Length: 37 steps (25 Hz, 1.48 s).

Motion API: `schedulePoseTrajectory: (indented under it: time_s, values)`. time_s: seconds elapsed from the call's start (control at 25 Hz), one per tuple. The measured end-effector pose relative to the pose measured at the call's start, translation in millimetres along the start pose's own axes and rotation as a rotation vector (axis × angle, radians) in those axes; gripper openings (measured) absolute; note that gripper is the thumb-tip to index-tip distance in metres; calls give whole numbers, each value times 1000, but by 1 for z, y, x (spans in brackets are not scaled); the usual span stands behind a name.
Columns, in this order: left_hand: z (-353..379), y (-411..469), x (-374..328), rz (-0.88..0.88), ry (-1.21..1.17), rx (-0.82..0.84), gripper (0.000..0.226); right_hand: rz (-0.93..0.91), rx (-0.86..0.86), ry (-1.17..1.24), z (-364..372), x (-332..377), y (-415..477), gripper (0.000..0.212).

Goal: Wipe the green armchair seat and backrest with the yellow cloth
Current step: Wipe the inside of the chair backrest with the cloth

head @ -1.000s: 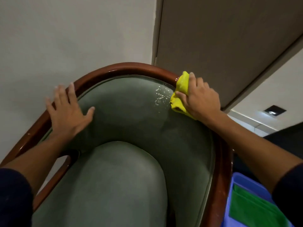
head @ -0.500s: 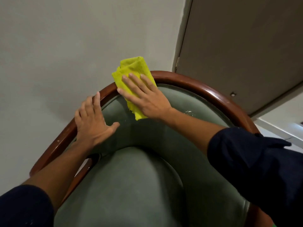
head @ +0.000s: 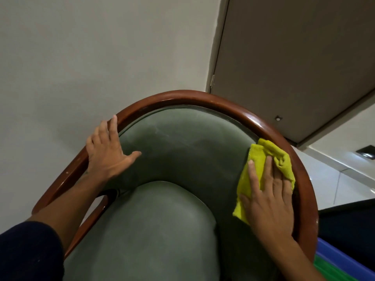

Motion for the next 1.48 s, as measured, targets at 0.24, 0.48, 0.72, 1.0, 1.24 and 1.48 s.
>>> schedulePoseTrajectory:
  time_s: [0.24, 0.48, 0.72, 1.0, 1.24, 1.48]
  values:
    - [-5, -2, 1, -33, -42, 32, 111, -274, -154, 75, 8, 103, 93, 81]
    - [-3, 2, -2, -54, -144, -1, 106, -1085, -376, -159, 43, 268, 95, 80]
    - [1, 2, -10, -31, -118, -20, 107, -1235, -404, -502, 81, 244, 68, 91]
    - [-15, 21, -18, 9, -155, -36, 102, -160, -199, -97, -47, 34, 70, 64]
    - [-4, 2, 6, -25, -130, 36, 105, -126, -3, -145, -41, -11, -8, 69]
    - [-2, -2, 1, -20, -151, 56, 109, -199, 20, 59, -33, 78, 93, 81]
Point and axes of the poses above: each hand's wrist, its own y-axis towards the middle knuckle, its own z-axis out of the palm, x = y × z, the point moved 6 cm from there along y, towards the middle knuckle, and after that the axes turned 10 degrees about z, right-handed, at the moved point
